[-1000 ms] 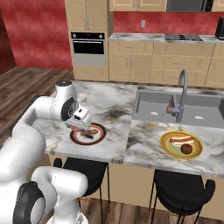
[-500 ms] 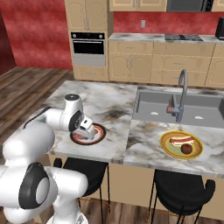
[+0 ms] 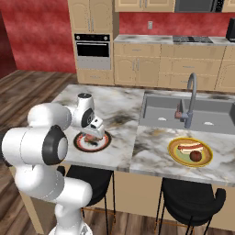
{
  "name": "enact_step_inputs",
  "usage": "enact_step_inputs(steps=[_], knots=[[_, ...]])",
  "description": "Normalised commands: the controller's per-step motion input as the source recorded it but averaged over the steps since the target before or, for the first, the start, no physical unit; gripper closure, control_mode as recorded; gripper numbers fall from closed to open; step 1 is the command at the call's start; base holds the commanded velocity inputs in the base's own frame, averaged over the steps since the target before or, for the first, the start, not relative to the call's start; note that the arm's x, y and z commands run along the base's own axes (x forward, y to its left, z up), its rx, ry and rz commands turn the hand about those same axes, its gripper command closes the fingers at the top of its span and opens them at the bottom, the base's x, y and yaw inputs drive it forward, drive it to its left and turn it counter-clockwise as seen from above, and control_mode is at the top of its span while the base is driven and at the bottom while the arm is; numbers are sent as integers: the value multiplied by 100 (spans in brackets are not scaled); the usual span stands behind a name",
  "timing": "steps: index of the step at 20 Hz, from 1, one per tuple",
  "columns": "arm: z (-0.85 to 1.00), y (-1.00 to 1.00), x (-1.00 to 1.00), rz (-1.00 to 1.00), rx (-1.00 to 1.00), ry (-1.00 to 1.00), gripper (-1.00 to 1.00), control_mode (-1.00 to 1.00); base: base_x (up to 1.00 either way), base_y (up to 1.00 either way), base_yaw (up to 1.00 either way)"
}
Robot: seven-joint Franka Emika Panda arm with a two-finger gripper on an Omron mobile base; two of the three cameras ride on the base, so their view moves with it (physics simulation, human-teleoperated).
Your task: Pick up the apple and peach from the fridge and place one fruit on each plate on the dining counter.
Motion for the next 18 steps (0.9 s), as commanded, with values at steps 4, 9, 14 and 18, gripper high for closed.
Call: enact_step_inputs(steps=[4, 9, 14, 18], knots=[[-7, 0, 17, 0, 0, 4, 100, -100, 0, 0, 0], [-29, 0, -26, 0, 0, 3, 100, -100, 0, 0, 0], [-28, 0, -46, 0, 0, 0, 100, -100, 0, 0, 0], [-30, 0, 2, 0, 0, 0, 100, -100, 0, 0, 0]])
